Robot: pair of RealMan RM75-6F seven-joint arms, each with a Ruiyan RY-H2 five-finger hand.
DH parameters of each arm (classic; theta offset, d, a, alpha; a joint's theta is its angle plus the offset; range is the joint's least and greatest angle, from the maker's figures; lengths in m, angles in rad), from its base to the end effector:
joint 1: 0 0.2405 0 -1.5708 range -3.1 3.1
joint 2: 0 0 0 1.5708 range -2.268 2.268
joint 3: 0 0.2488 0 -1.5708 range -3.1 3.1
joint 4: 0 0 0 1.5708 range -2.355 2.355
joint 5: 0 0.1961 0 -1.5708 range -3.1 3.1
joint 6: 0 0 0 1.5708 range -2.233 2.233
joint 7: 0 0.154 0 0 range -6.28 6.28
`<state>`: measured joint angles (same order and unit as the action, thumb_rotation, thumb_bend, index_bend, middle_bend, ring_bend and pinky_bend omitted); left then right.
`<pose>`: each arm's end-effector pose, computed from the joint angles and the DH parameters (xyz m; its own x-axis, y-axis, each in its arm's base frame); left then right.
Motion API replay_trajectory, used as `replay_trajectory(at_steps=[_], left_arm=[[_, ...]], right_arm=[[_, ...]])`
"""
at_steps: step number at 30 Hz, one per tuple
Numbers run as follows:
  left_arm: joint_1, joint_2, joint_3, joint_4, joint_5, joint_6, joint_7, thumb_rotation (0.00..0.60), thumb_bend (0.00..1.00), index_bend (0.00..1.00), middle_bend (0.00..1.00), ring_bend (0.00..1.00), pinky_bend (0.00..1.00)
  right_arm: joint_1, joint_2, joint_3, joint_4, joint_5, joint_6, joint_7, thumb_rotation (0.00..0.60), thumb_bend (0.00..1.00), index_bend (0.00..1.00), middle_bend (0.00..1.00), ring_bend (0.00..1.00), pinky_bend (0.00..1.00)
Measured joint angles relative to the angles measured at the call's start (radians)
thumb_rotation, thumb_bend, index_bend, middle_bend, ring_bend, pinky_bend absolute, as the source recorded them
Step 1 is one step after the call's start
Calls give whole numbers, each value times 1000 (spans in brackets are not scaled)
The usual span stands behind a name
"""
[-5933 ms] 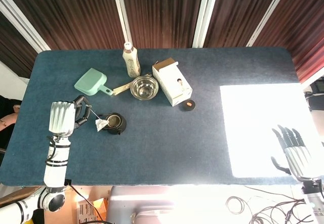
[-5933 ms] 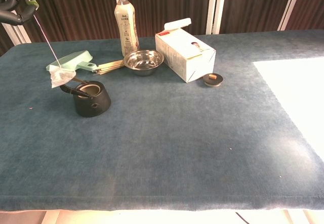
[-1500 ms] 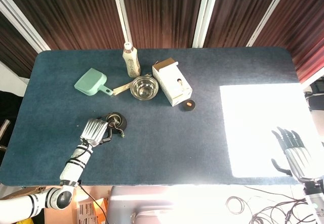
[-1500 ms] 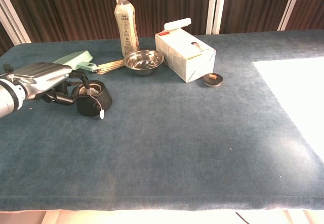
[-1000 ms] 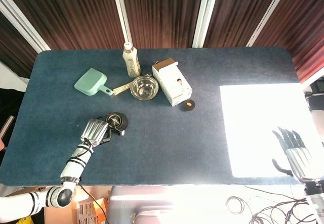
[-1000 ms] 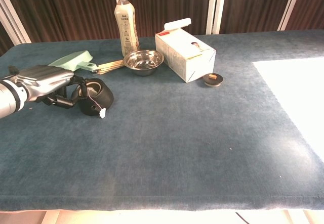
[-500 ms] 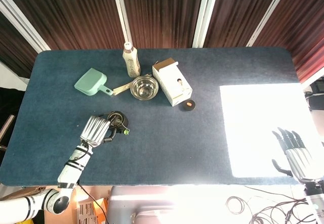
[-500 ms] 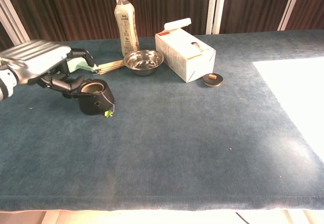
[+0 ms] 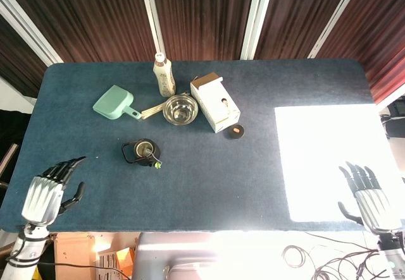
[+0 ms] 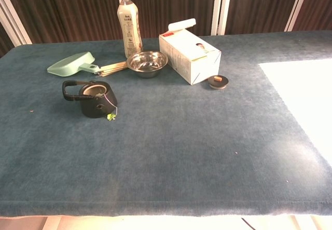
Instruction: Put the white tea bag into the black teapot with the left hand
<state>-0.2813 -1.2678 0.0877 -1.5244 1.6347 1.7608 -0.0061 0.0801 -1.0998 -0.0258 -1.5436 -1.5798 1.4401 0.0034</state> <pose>-0.2403 0.2107 0.1425 0.2821 -0.1870 0.9410 0.8854 -0.3269 -0.3304 -0.3127 -0.1726 0.1594 0.4811 -0.1178 0.8687 -0.8766 -0.0796 0.4747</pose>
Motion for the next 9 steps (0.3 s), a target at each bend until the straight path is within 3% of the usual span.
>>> replay_trajectory(at_steps=[5, 9], left_arm=[[120, 0, 37, 157, 0, 55, -229, 600, 262, 185, 88, 16, 173], [170, 11, 52, 195, 10, 62, -257, 600, 261, 182, 88, 16, 171]], right_arm=[[-20, -21, 3, -34, 8, 30, -46, 600, 299, 0, 0, 0, 0], [-31, -35, 4, -32, 13, 36, -68, 600, 300, 0, 0, 0, 0]])
